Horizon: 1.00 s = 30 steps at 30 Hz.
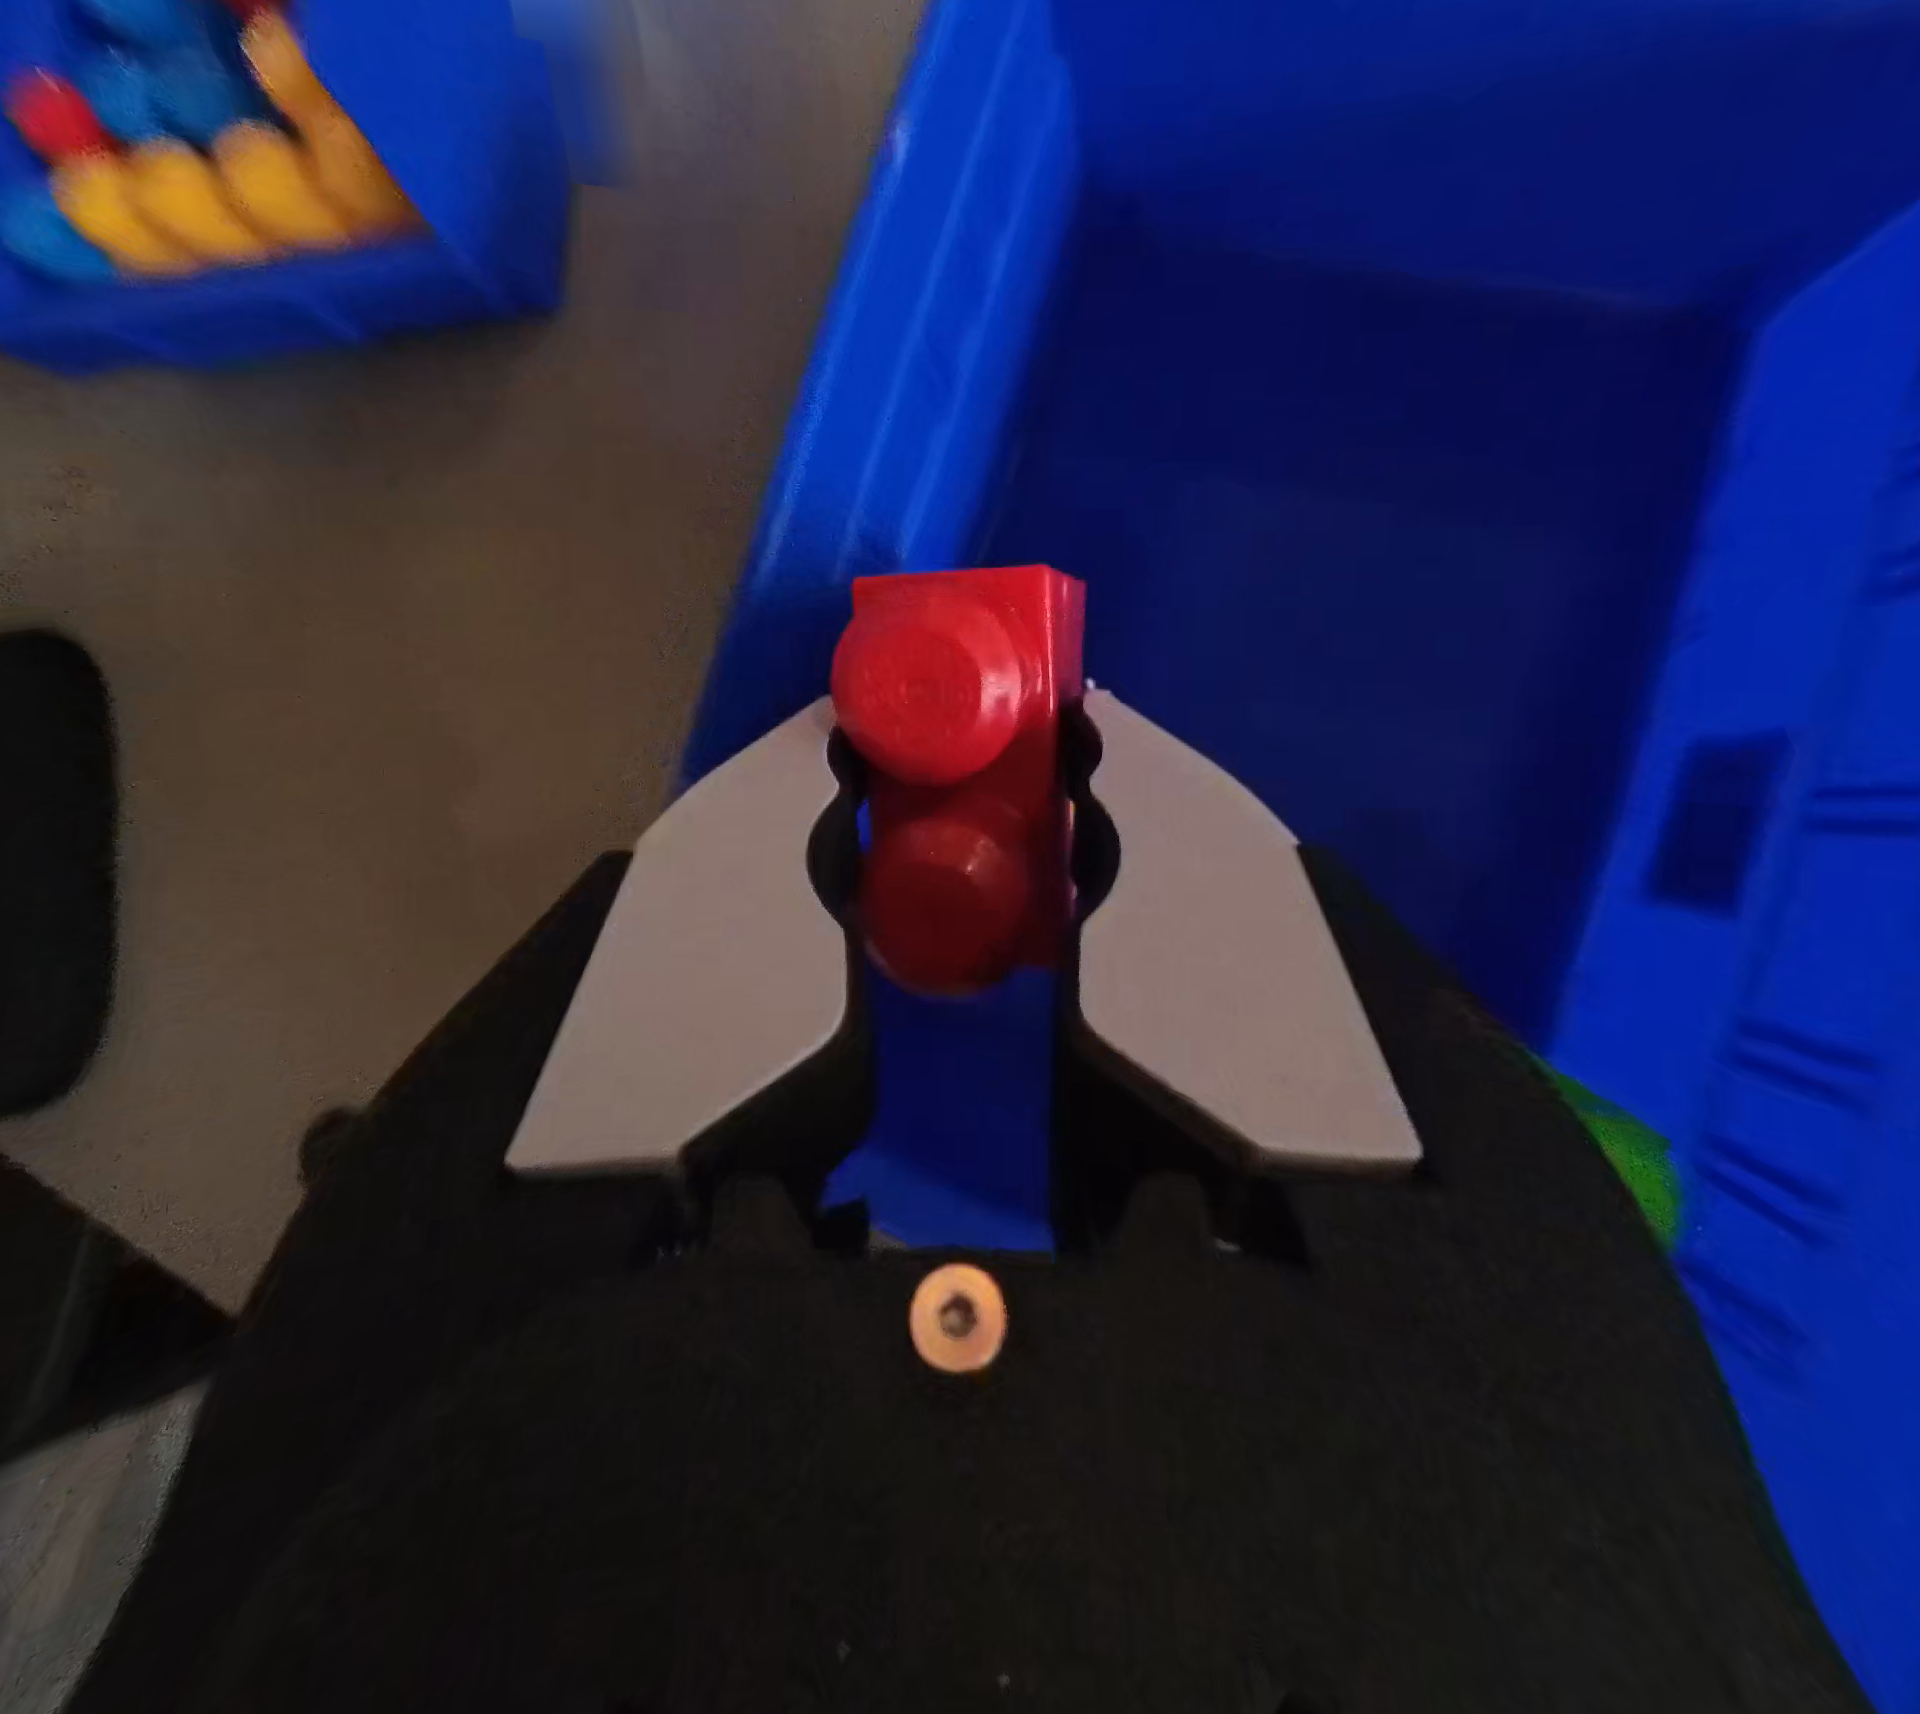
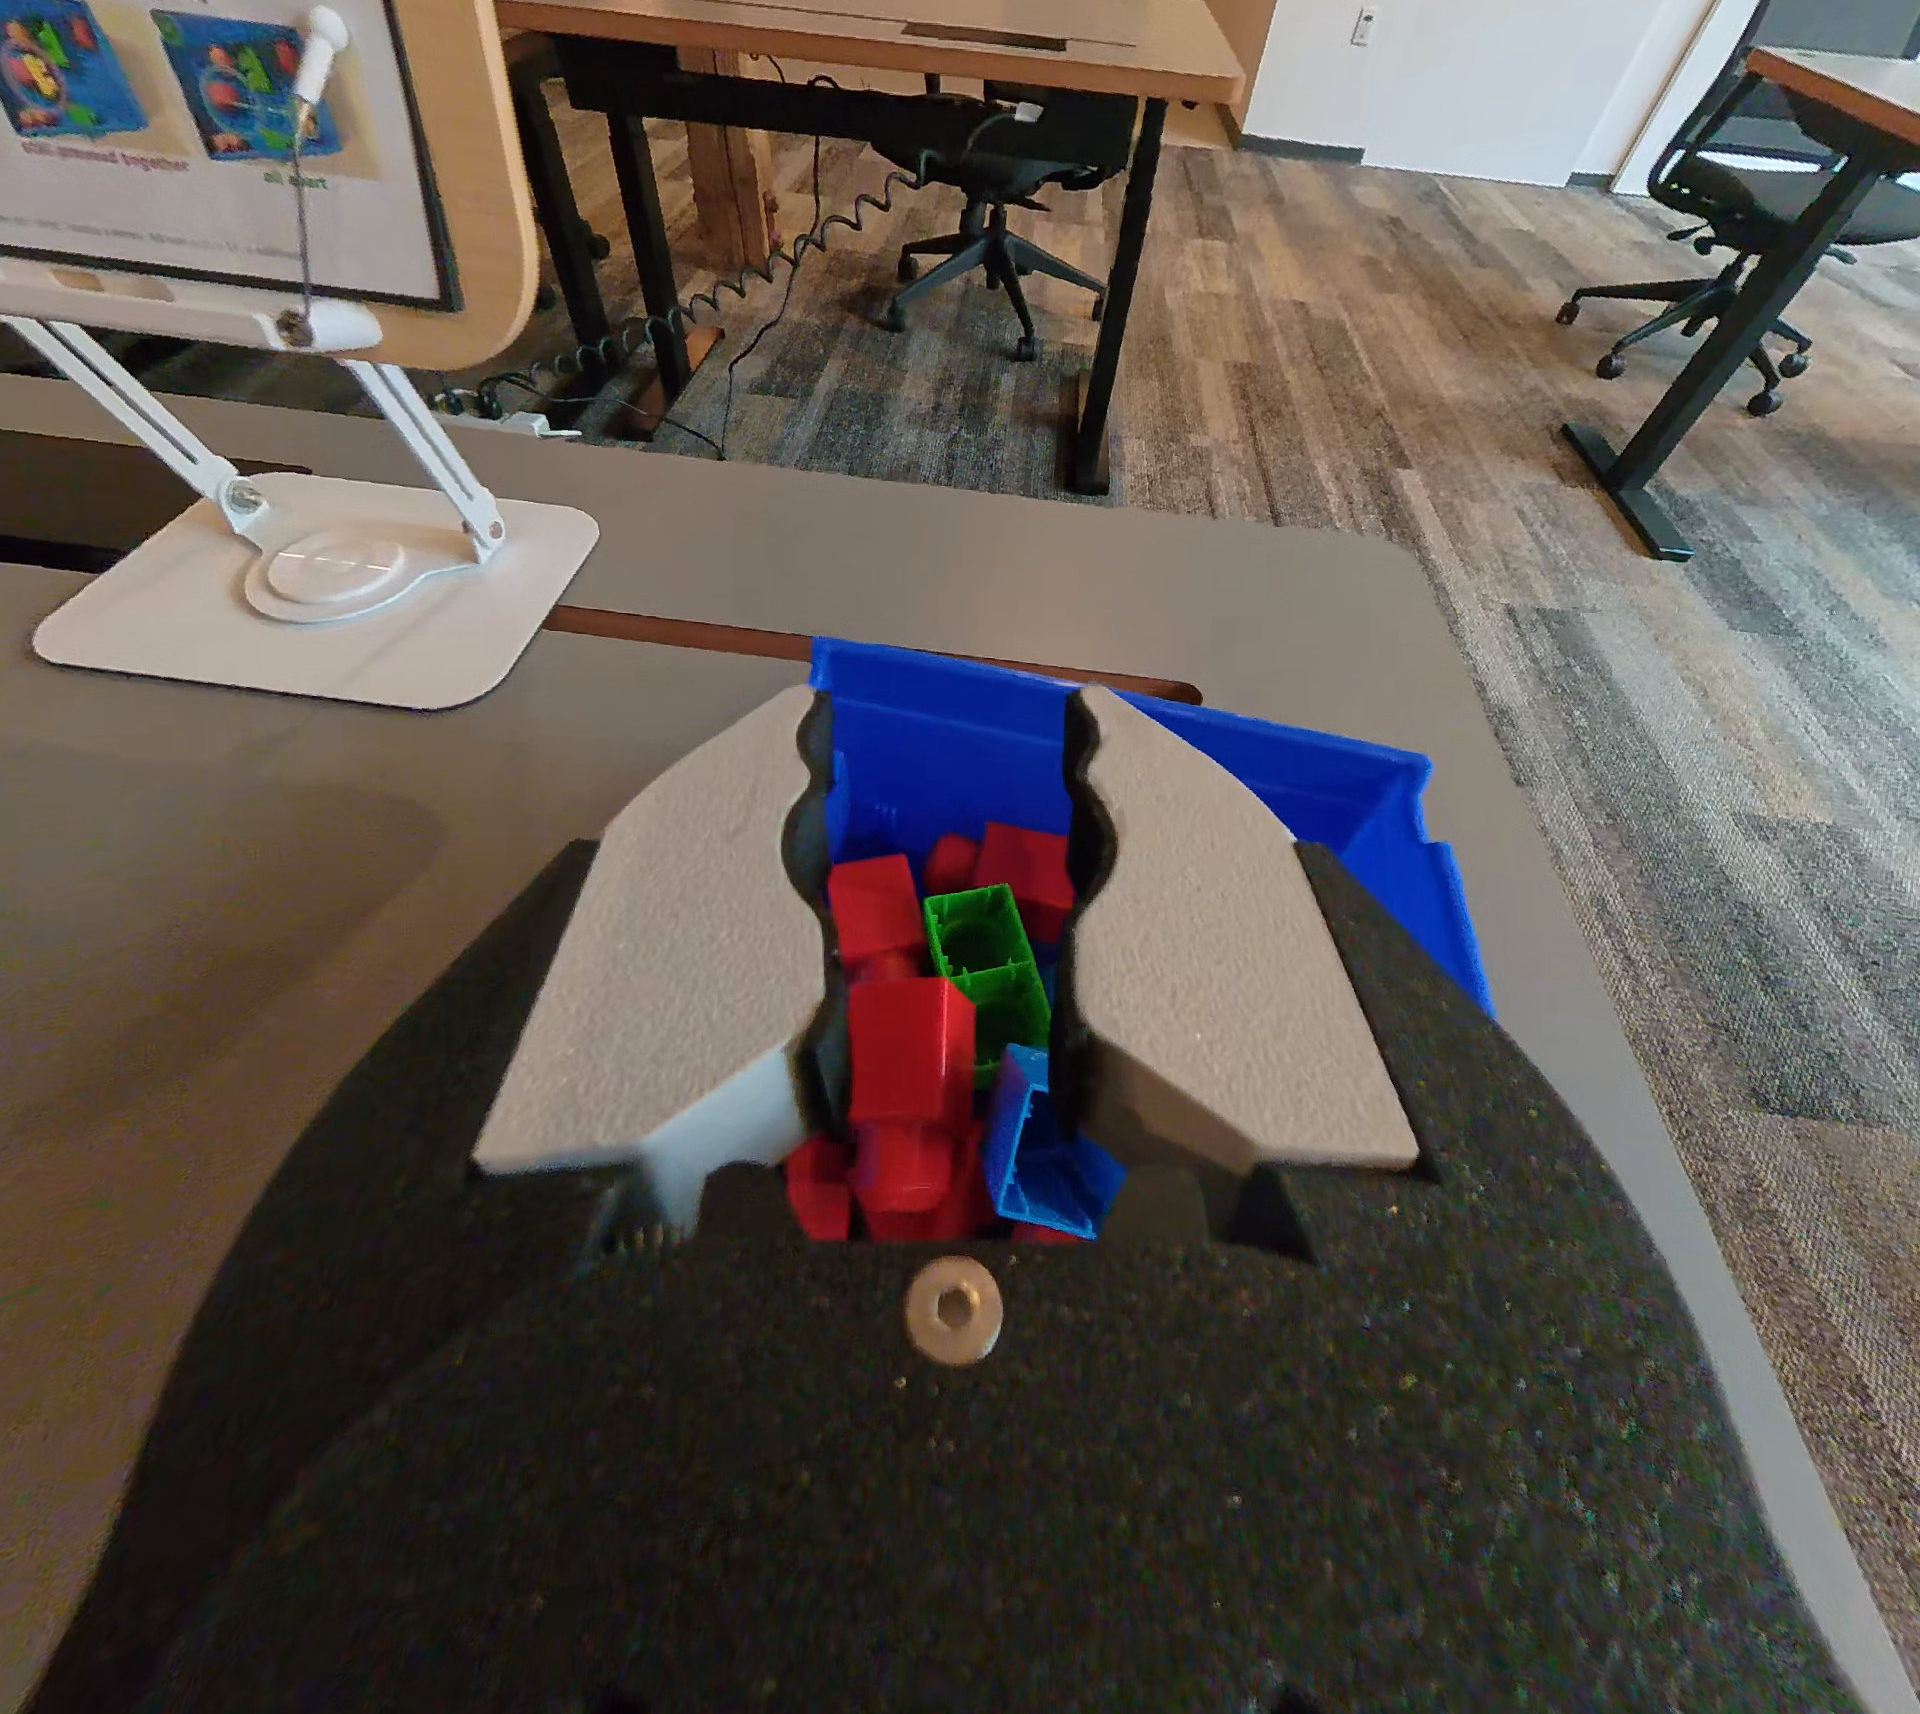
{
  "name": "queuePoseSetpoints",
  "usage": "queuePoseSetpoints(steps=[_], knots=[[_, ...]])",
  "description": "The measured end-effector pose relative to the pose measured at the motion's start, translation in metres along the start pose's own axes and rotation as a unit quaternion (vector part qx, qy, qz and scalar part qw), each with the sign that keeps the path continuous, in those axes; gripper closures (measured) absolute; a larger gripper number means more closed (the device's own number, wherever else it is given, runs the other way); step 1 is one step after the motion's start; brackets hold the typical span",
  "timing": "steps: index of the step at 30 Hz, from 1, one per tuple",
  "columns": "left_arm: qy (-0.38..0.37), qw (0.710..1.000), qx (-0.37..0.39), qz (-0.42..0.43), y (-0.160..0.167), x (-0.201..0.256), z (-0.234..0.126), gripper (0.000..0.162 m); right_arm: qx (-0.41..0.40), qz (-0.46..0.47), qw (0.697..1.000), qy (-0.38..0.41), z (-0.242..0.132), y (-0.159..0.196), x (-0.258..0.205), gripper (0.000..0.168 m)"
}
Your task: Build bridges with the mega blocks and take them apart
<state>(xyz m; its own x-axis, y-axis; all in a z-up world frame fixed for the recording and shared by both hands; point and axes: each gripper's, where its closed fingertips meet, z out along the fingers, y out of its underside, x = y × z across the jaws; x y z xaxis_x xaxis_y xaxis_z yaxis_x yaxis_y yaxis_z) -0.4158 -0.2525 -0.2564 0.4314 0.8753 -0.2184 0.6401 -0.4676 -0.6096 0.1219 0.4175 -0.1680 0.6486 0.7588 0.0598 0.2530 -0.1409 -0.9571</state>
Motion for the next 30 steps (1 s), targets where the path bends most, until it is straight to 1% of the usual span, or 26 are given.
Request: queuePoseSetpoints(steps=[2, 3, 5, 6, 8, 11, 13, 15, 18, 20, 22, 25, 28, 30], knots=[[0.005, 0.995, 0.096, -0.004, -0.032, 0.003, -0.025, 0.125, 0.002, -0.007, 1.000, -0.012, -0.001, -0.005, -0.008, 0.126], [0.018, 0.988, 0.153, -0.001, -0.050, 0.009, -0.040, 0.125, 0.003, -0.011, 1.000, -0.023, -0.002, -0.007, -0.014, 0.126], [0.071, 0.961, 0.266, 0.000, -0.083, 0.029, -0.074, 0.125, 0.007, -0.019, 0.999, -0.047, -0.003, -0.015, -0.028, 0.126], [0.113, 0.942, 0.317, -0.001, -0.097, 0.043, -0.093, 0.125, 0.011, -0.023, 0.998, -0.061, -0.005, -0.019, -0.036, 0.126], [0.204, 0.893, 0.401, 0.000, -0.118, 0.074, -0.130, 0.125, 0.022, -0.035, 0.995, -0.087, -0.009, -0.030, -0.053, 0.125], [0.333, 0.820, 0.466, 0.003, -0.132, 0.116, -0.179, 0.126, 0.050, -0.052, 0.989, -0.131, -0.017, -0.050, -0.085, 0.125], [0.394, 0.776, 0.492, 0.012, -0.136, 0.140, -0.208, 0.125, 0.075, -0.061, 0.981, -0.169, -0.024, -0.066, -0.113, 0.124], [0.439, 0.738, 0.512, 0.022, -0.138, 0.161, -0.232, 0.126, 0.097, -0.075, 0.968, -0.217, -0.032, -0.079, -0.145, 0.122], [0.508, 0.683, 0.524, 0.043, -0.134, 0.193, -0.267, 0.125, 0.125, -0.092, 0.941, -0.302, -0.050, -0.093, -0.196, 0.118], [0.551, 0.647, 0.524, 0.059, -0.129, 0.215, -0.286, 0.125, 0.132, -0.103, 0.919, -0.358, -0.065, -0.097, -0.227, 0.121], [0.584, 0.616, 0.523, 0.077, -0.122, 0.235, -0.303, 0.125, 0.138, -0.116, 0.895, -0.408, -0.081, -0.100, -0.255, 0.121], [0.641, 0.564, 0.513, 0.092, -0.111, 0.264, -0.328, 0.125, 0.168, -0.110, 0.856, -0.477, -0.108, -0.109, -0.289, 0.120], [0.695, 0.513, 0.496, 0.094, -0.099, 0.290, -0.351, 0.125, 0.179, -0.102, 0.817, -0.538, -0.132, -0.112, -0.316, 0.122], [0.718, 0.496, 0.478, 0.102, -0.090, 0.310, -0.360, 0.125, 0.180, -0.104, 0.802, -0.560, -0.142, -0.112, -0.331, 0.119]])
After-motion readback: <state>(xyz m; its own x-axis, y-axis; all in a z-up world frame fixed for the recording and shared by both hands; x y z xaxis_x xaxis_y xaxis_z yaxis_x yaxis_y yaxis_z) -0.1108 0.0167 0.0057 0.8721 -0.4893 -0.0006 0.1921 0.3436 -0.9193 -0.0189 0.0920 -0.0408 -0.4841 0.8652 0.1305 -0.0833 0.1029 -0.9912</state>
